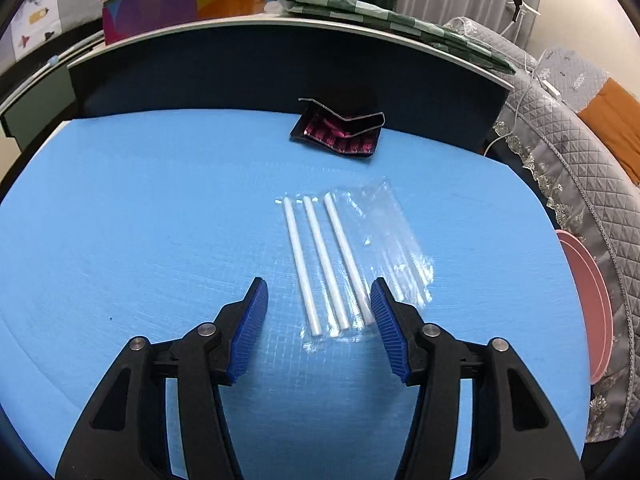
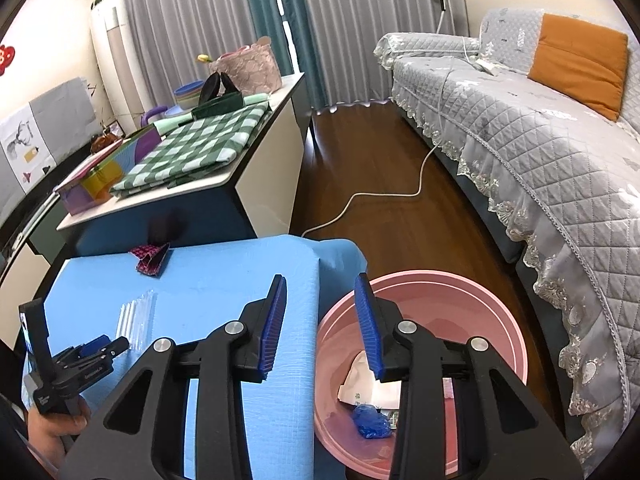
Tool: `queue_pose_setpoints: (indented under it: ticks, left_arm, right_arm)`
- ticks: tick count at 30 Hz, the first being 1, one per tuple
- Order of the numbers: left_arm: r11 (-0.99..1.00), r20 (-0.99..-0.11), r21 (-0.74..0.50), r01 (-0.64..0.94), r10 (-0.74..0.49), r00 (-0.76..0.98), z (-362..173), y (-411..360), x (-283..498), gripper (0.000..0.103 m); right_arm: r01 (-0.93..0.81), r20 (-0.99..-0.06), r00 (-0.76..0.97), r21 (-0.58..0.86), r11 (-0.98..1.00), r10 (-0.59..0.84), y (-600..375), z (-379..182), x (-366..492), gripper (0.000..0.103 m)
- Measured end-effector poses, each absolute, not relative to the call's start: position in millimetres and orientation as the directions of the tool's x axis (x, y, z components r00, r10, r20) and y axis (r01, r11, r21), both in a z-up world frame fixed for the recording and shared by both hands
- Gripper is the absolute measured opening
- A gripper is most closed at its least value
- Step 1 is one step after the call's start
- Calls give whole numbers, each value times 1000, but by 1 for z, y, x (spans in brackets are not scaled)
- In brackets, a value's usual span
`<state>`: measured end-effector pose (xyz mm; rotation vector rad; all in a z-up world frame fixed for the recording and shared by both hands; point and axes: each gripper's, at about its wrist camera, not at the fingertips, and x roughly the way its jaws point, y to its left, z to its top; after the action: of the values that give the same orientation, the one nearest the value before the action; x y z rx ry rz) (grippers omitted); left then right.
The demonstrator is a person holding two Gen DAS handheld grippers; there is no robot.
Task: Collect trash
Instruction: 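Grasp the clear straw pack with the left tool while the right tool grasps the pink wrapper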
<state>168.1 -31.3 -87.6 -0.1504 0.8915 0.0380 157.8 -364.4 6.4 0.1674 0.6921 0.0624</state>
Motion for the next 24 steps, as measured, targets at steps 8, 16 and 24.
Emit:
queue_pose_setpoints:
  ticks: [8,16,24]
  left_arm:
    - [996,-777,-47,-70,7,629,-87,-36,168,25]
    - [995,-749,-60,-79,7,662,-82,-15,164,5]
    - [980,-738,-123,-156,15,675,-78,26,160,5]
  right_arm:
    - [-36,-648,747,186,982,150,-338,-2,176,36]
    - [-155,-639,726,207,966,254,-282,-6,185,36]
    - [-244,-621,698,261,934,356,-230,-12,197,35]
